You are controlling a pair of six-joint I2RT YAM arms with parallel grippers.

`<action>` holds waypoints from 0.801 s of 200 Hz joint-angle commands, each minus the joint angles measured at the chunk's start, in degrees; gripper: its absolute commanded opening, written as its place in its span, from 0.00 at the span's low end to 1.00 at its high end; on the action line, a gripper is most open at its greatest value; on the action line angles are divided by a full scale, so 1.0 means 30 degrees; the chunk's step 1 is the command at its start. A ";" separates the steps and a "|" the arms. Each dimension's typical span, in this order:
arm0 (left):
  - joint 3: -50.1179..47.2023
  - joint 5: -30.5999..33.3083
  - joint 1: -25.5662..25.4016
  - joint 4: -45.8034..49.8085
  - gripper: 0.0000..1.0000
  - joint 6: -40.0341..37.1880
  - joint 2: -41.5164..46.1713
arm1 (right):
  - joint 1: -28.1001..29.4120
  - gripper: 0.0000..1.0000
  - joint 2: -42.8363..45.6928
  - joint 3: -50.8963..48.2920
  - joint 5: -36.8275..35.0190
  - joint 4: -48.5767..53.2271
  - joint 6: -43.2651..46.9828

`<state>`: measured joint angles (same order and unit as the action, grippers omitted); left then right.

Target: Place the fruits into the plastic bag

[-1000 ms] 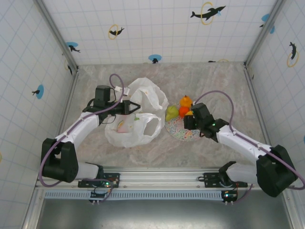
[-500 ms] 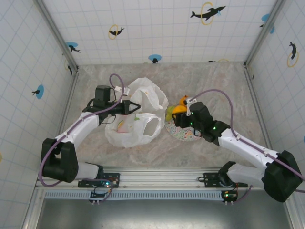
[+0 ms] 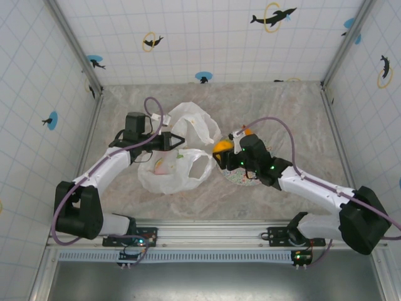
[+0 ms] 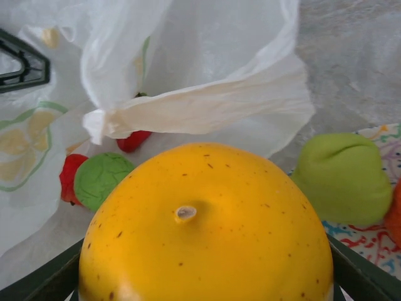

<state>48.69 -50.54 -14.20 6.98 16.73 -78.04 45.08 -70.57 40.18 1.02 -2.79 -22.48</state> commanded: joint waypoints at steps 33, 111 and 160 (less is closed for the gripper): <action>0.0101 -0.0401 -0.0067 -0.0102 0.00 -0.0187 0.0144 | 0.0578 0.64 -0.0896 0.1214 0.1126 -0.2028 0.0670; -0.0012 -0.0930 -0.0076 -0.0562 0.00 0.0161 0.0144 | 0.1546 0.64 -0.3691 0.0899 0.2505 -0.5464 -0.0472; -0.0196 -0.1330 -0.0064 -0.1052 0.00 0.0483 0.0345 | 0.1976 0.64 -0.6778 0.2317 0.1317 -0.7896 -0.2534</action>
<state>48.66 -52.47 -14.20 5.67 17.06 -78.04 50.33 -86.91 42.65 7.51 -19.33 -25.67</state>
